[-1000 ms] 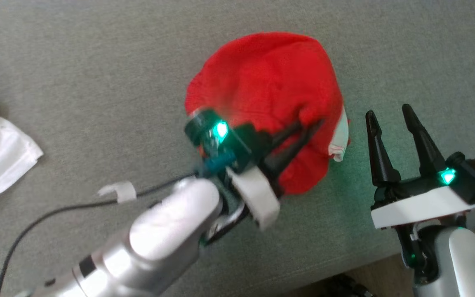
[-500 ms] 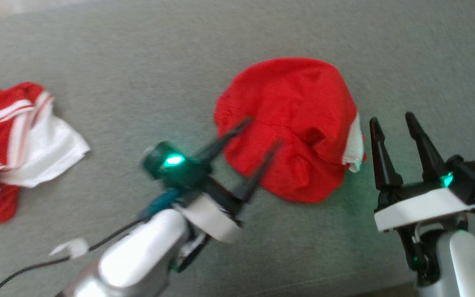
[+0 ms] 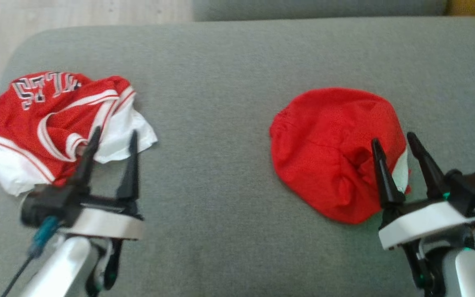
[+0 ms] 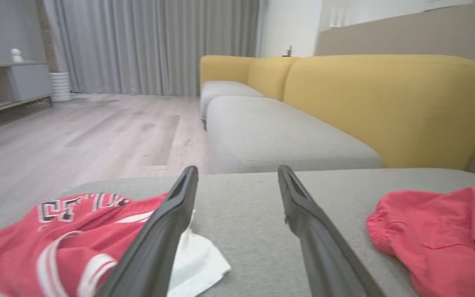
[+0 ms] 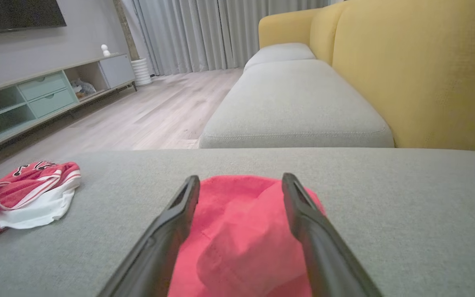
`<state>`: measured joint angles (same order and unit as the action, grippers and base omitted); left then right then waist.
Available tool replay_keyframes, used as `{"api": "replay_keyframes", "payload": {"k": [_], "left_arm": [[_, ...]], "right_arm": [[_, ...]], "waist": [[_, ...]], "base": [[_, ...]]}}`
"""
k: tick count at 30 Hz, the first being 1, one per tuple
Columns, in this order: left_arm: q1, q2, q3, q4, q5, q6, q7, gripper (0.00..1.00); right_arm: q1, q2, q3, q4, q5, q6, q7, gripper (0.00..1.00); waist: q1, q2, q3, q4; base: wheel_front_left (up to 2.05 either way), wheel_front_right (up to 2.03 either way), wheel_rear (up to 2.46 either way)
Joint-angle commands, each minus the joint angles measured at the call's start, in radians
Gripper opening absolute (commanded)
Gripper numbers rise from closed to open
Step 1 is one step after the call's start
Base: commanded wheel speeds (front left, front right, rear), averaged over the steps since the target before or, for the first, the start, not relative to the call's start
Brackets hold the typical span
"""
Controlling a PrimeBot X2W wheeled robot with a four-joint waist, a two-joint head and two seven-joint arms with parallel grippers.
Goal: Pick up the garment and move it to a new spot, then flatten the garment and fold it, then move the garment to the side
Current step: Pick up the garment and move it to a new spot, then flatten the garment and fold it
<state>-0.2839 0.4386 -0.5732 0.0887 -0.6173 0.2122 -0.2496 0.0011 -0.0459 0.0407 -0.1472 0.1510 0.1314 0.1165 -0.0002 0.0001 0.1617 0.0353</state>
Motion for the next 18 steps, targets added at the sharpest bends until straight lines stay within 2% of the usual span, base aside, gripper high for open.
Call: {"api": "replay_keyframes", "payload": {"k": [1, 6, 9, 14, 18], "left_arm": [[-0.023, 0.034, 0.058, -0.034, 0.004, 0.002, -0.011, 1.0], [0.078, 0.012, 0.204, -0.072, 0.053, -0.046, -0.012, 1.0], [0.13, -0.012, 0.256, -0.068, 0.09, -0.08, -0.012, 1.0], [0.198, -0.054, 0.286, -0.048, 0.157, -0.109, -0.012, 1.0], [0.241, -0.085, 0.292, -0.034, 0.204, -0.112, -0.012, 1.0]], "right_arm": [[-0.003, -0.004, 0.018, -0.038, -0.003, -0.001, 0.004, 1.0], [0.022, -0.004, 0.021, -0.051, -0.003, -0.001, 0.011, 1.0], [0.039, -0.004, 0.021, -0.056, -0.008, -0.001, 0.015, 1.0], [0.078, -0.004, 0.02, -0.064, -0.008, -0.001, 0.019, 1.0], [0.108, -0.004, 0.023, -0.068, -0.002, -0.001, 0.021, 1.0]], "waist": [[0.0002, -0.0001, -0.02, 0.022], [0.0002, -0.0001, -0.032, 0.038], [0.0002, -0.0001, -0.047, 0.036], [0.0002, -0.0001, -0.08, 0.028], [0.0002, -0.0001, -0.111, 0.018]], "base": [[0.0, 0.0, 0.0], [0.0, 0.0, 0.0], [0.0, 0.0, 0.0], [0.0, 0.0, 0.0], [0.0, 0.0, 0.0]]}}
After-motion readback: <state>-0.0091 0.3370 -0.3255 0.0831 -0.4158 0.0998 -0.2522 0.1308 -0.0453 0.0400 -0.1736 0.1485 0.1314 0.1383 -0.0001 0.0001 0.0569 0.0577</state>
